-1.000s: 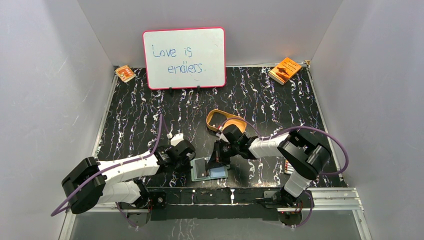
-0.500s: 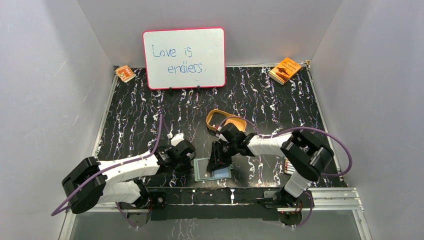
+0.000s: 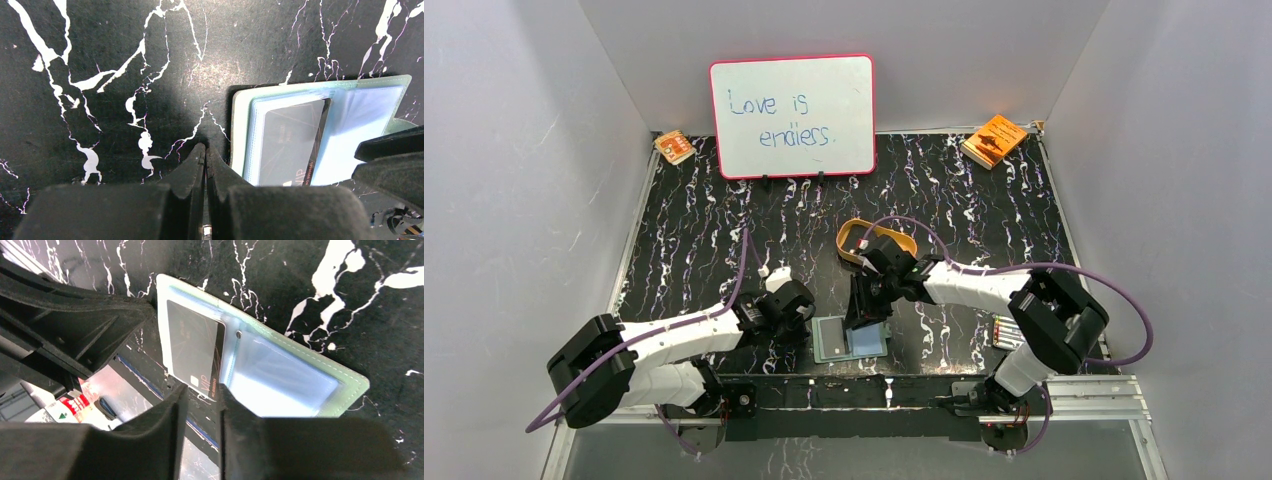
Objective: Put the credit cards into the card holder
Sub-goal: Insert the credit card into the card holder.
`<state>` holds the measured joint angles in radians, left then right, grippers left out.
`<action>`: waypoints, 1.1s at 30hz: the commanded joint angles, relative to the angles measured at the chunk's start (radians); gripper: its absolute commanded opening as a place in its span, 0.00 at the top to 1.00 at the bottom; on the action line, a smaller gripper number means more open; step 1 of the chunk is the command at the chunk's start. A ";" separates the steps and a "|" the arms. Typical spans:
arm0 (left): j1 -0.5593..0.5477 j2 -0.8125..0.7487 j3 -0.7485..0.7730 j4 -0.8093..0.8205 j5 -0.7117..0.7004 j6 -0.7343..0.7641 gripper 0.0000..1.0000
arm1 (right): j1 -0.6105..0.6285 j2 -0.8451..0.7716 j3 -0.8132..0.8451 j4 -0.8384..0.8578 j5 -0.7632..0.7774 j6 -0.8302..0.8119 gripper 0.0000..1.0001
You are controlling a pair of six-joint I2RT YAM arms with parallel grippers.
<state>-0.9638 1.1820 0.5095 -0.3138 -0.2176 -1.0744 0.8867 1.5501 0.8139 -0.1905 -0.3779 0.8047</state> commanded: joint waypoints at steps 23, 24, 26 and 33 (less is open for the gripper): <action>0.000 0.044 -0.040 -0.040 0.023 0.018 1.00 | 0.045 0.110 0.050 -0.025 0.042 -0.061 1.00; 0.000 0.045 -0.039 -0.039 0.024 0.018 1.00 | 0.047 0.113 0.051 -0.023 0.042 -0.062 1.00; 0.000 0.047 -0.039 -0.036 0.027 0.022 1.00 | 0.052 0.116 0.056 -0.022 0.041 -0.059 1.00; 0.000 0.052 -0.040 -0.024 0.035 0.027 1.00 | 0.067 0.131 0.077 -0.026 0.040 -0.059 1.00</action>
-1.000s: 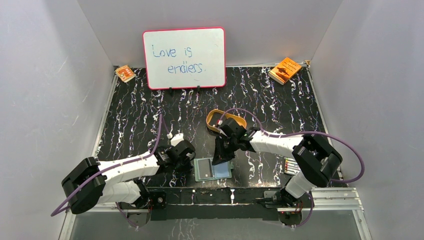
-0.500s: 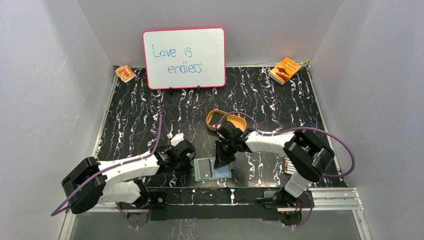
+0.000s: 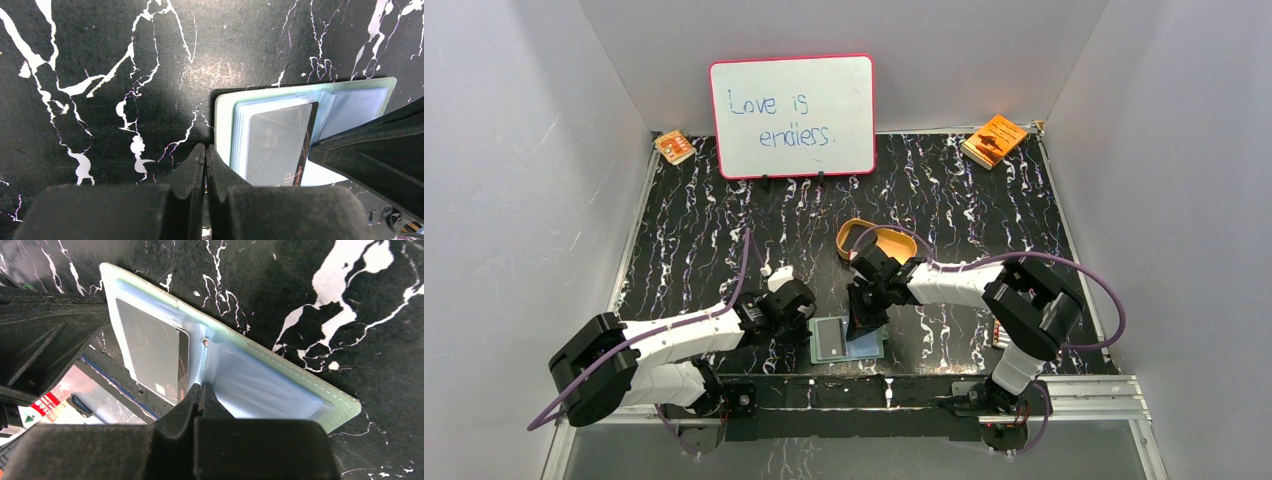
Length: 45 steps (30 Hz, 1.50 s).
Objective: Put the credit cards into the card holder
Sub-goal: Insert the credit card into the card holder, then pick up the credit card from the storage box.
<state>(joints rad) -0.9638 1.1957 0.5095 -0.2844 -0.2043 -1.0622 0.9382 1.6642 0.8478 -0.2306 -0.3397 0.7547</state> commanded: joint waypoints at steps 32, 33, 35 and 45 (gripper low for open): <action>0.000 -0.175 0.023 -0.286 -0.139 -0.029 0.66 | 0.003 -0.199 0.263 -0.343 0.297 -0.117 0.73; 0.000 -0.200 0.038 -0.308 -0.153 -0.031 0.58 | -0.010 -0.223 0.281 -0.352 0.324 -0.133 0.62; 0.000 -0.244 0.065 -0.356 -0.182 -0.035 0.44 | -0.038 -0.265 0.293 -0.345 0.407 -0.169 0.46; 0.000 -0.457 0.103 -0.437 -0.295 -0.068 0.22 | -0.400 -0.304 0.149 0.063 0.173 -0.053 0.29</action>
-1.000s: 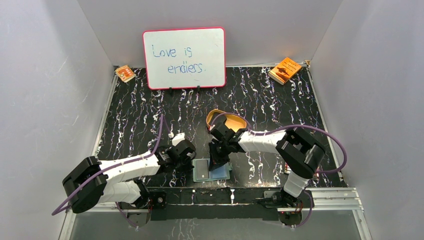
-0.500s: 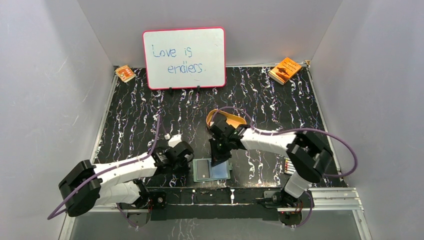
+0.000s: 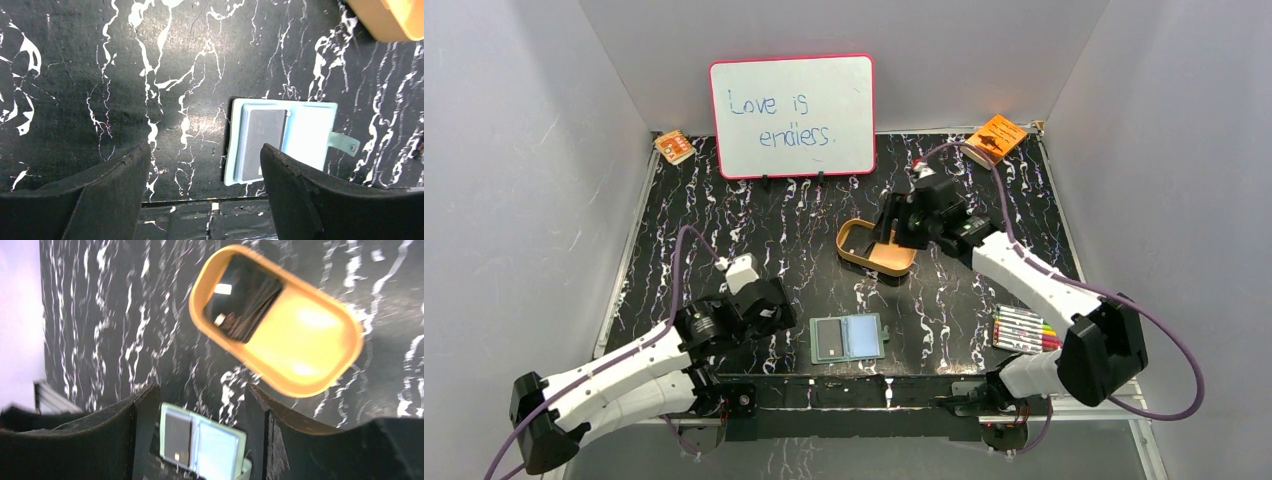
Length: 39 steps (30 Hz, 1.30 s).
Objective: Put the credit cards into the card holder
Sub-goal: Pick up the credit card from the storage box.
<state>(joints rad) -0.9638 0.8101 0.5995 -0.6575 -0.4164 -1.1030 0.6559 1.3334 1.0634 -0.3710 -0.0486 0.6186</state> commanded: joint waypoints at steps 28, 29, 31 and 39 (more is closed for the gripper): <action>0.000 -0.085 -0.014 -0.083 -0.083 -0.063 0.22 | -0.122 0.490 0.109 0.262 -0.109 0.236 0.38; 0.000 -0.087 -0.018 -0.083 -0.081 -0.067 0.22 | -0.122 0.499 0.116 0.256 -0.108 0.235 0.38; 0.000 -0.095 -0.028 -0.085 -0.077 -0.074 0.22 | -0.118 0.513 0.127 0.243 -0.107 0.232 0.39; 0.000 -0.126 -0.040 -0.100 -0.078 -0.089 0.22 | -0.114 0.533 0.145 0.209 -0.099 0.230 0.40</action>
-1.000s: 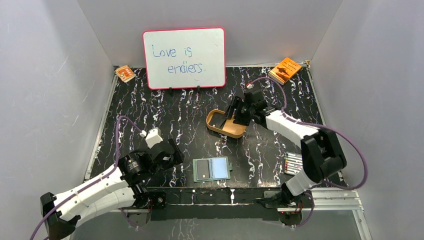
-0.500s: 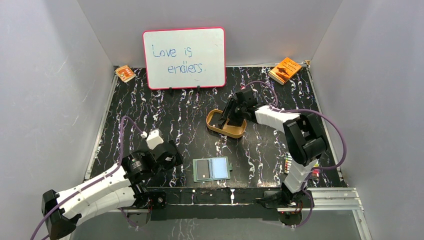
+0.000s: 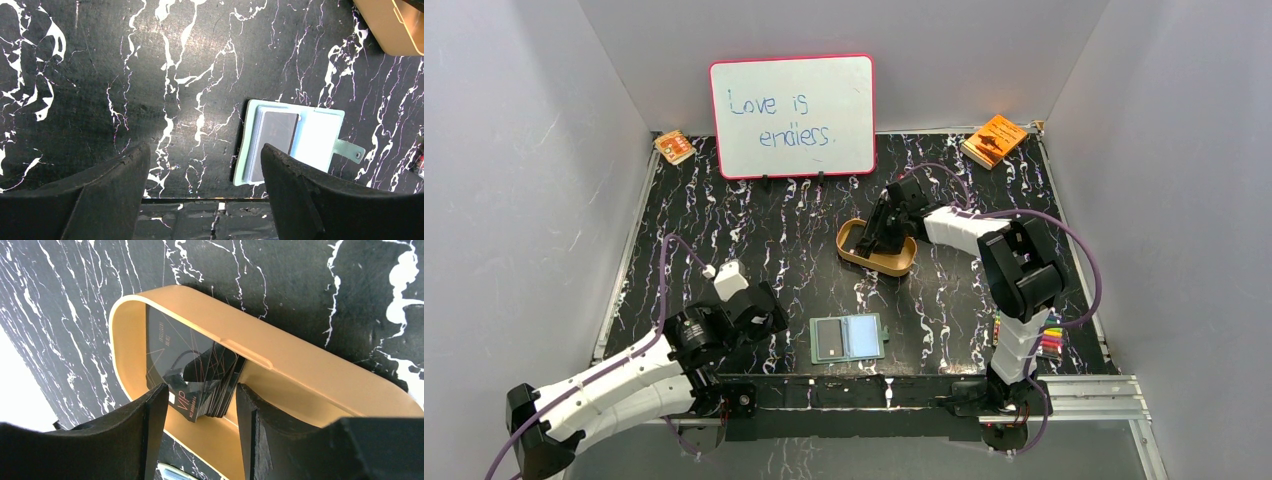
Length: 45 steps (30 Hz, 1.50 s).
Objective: Put the credit cards into the card holder
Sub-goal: Pick up the credit card from the storage box.
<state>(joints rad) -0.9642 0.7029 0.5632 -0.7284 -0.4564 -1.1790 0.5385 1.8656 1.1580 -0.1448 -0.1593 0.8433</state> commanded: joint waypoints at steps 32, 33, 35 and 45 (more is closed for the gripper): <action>0.001 -0.018 -0.017 -0.023 -0.030 -0.017 0.22 | 0.024 0.083 0.134 -0.123 0.022 -0.044 0.60; 0.001 -0.017 -0.017 -0.023 -0.029 -0.016 0.22 | 0.023 0.079 0.129 -0.120 0.023 -0.044 0.61; 0.001 -0.018 -0.017 -0.023 -0.030 -0.016 0.22 | 0.023 0.072 0.118 -0.114 0.025 -0.044 0.63; 0.001 -0.012 -0.019 -0.019 -0.029 -0.015 0.23 | 0.011 0.019 0.050 -0.083 0.021 -0.037 0.66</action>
<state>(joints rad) -0.9638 0.6918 0.5507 -0.7341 -0.4561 -1.1896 0.5556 1.9209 1.2419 -0.2173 -0.1574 0.8135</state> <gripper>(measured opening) 0.777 0.347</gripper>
